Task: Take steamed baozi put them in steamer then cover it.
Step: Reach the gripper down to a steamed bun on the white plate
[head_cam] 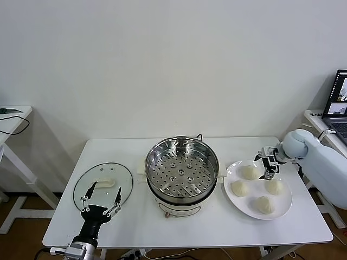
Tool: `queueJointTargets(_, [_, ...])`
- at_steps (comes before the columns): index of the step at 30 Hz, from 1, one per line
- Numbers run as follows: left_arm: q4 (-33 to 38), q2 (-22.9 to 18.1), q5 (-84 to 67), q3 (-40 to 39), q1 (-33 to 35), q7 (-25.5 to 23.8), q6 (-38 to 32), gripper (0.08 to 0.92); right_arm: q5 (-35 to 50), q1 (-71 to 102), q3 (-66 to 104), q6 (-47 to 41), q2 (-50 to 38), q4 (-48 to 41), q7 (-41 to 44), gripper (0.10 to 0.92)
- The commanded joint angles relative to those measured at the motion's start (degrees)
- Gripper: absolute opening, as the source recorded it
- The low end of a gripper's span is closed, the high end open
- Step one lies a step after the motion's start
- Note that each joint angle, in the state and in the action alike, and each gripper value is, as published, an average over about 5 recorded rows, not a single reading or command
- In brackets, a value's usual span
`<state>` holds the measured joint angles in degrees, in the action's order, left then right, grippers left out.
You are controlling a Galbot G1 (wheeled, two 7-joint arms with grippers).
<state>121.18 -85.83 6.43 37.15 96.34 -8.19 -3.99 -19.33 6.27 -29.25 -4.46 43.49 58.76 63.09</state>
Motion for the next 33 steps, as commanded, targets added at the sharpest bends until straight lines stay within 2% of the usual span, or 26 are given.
queueJointTargets(1, [-0.27, -0.08, 0.15, -0.09, 0.04, 0.01, -0.09, 0.823, -2.69, -3.66, -3.77, 0.15, 4.22, -5.35, 2.11, 0.823])
queueJointTargets(18, [-0.61, -0.29, 0.74, 0.0, 0.14, 0.15, -0.44, 0.823, -5.86, -0.49, 0.47, 1.16, 7.47, -8.69, 1.39, 0.821])
queueJointTargets(21, [-0.78, -0.34, 0.9, -0.09, 0.17, 0.2, -0.55, 0.823, -5.98, -0.22, 0.7, 1.2, 7.44, -8.79, 1.28, 0.786])
queueJointTargets(26, [-0.81, -0.41, 1.03, -0.16, 0.25, 0.22, -0.69, 0.823, -6.31, 0.23, 1.18, 1.33, 7.68, -8.95, 0.96, 0.666])
queueJointTargets(33, [-0.72, -0.44, 1.26, -0.18, 0.45, 0.2, -0.79, 0.823, -6.24, 0.48, 1.55, 1.57, 7.57, -8.32, 0.74, 0.639])
